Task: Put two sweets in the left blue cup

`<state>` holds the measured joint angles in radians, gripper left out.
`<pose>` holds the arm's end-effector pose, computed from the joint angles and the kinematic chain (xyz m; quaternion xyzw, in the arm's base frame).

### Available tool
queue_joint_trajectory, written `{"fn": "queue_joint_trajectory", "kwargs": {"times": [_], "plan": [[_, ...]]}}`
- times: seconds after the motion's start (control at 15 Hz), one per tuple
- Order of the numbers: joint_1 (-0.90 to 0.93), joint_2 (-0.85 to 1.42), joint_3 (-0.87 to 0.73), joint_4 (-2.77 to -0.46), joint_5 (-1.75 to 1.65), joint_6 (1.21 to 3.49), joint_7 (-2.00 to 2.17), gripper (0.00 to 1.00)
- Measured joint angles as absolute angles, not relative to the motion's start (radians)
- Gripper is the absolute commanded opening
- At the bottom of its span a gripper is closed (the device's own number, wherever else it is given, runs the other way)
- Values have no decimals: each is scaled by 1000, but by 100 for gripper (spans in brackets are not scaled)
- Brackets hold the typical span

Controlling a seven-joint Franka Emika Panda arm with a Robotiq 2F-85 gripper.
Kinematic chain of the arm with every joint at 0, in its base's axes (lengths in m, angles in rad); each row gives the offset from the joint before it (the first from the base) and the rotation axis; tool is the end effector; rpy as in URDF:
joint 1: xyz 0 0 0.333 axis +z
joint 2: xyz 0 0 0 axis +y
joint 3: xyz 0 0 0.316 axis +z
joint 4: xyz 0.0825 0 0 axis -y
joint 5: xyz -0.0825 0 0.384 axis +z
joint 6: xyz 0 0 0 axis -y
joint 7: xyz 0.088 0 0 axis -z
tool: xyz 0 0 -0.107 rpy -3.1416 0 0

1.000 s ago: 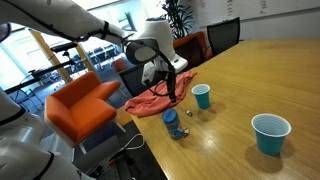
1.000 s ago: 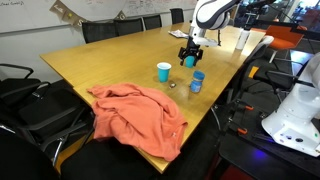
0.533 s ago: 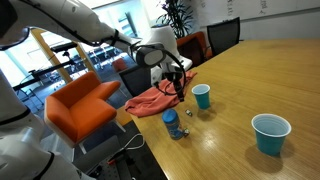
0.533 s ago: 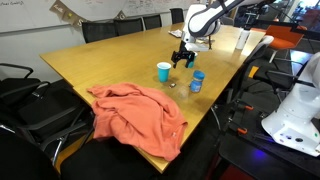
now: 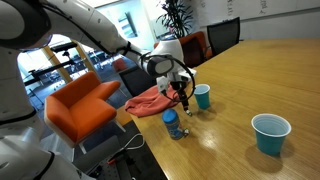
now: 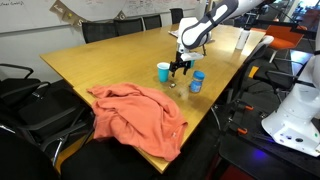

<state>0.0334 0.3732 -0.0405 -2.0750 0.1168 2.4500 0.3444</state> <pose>0.5891 -0.0037 0.2479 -0.9756 0.2175 0.0037 0.0297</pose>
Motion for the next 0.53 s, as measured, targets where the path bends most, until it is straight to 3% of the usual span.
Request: {"fn": "queue_joint_trajectory", "kwargs": {"times": [0.53], "plan": [[92, 468, -81, -2035, -10, 2470, 403, 100]]}}
